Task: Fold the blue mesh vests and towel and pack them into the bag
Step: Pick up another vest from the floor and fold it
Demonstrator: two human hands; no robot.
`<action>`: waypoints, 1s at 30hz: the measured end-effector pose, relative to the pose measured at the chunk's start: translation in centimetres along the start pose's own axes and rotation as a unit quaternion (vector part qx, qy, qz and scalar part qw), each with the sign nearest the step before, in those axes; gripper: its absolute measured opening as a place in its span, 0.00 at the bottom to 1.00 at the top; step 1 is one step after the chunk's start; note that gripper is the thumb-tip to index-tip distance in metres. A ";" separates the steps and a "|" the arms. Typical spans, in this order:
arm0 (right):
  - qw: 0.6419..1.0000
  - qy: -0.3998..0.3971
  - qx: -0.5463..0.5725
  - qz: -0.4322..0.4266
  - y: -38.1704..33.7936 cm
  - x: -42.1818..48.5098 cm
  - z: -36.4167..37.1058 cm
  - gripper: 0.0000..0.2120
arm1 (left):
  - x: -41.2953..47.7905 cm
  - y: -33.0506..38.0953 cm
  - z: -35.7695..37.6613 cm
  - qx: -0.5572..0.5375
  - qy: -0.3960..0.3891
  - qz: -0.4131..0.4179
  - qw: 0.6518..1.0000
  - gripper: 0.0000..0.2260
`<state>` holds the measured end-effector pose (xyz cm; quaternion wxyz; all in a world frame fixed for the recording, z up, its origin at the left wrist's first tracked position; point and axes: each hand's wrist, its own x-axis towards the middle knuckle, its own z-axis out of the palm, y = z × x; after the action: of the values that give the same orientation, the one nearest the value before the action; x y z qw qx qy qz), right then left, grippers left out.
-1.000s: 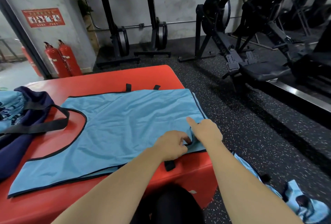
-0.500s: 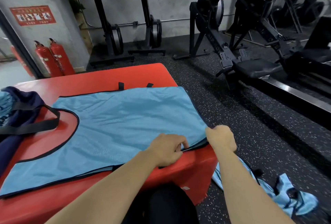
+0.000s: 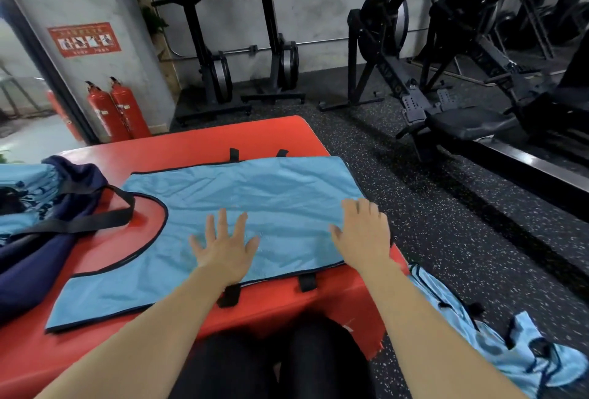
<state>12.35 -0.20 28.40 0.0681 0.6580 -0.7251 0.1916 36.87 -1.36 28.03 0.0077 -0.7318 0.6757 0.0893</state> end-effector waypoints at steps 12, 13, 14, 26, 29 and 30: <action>0.955 -0.295 -0.022 0.036 -0.7 -2.0 2.2 0.38 | -3.3 -3.8 -0.7 0.045 -0.154 -0.052 0.986 0.52; 0.953 -0.301 -0.026 0.037 -0.7 -2.0 2.1 0.38 | -3.4 -3.7 -1.0 0.048 -0.163 -0.055 0.984 0.54; 0.950 -0.308 -0.032 0.040 -0.7 -1.8 1.9 0.39 | -3.3 -3.4 -1.5 0.049 -0.180 -0.061 0.980 0.58; 0.958 -0.280 -0.050 0.021 -5.4 3.4 0.3 0.42 | 3.8 -0.4 -5.2 0.109 -0.091 0.048 0.989 0.45; 0.957 -0.289 -0.012 0.020 -4.9 5.7 2.1 0.42 | 5.9 -0.9 -3.4 0.075 -0.129 0.090 0.985 0.50; 0.957 -0.290 -0.002 0.016 -4.7 6.6 2.6 0.42 | 6.5 -1.0 -2.8 0.071 -0.132 0.108 0.983 0.53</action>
<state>16.51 -7.53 29.21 -0.1471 0.6732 -0.7246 -0.0083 38.64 -8.01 29.80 0.1391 -0.6340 0.7483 0.1372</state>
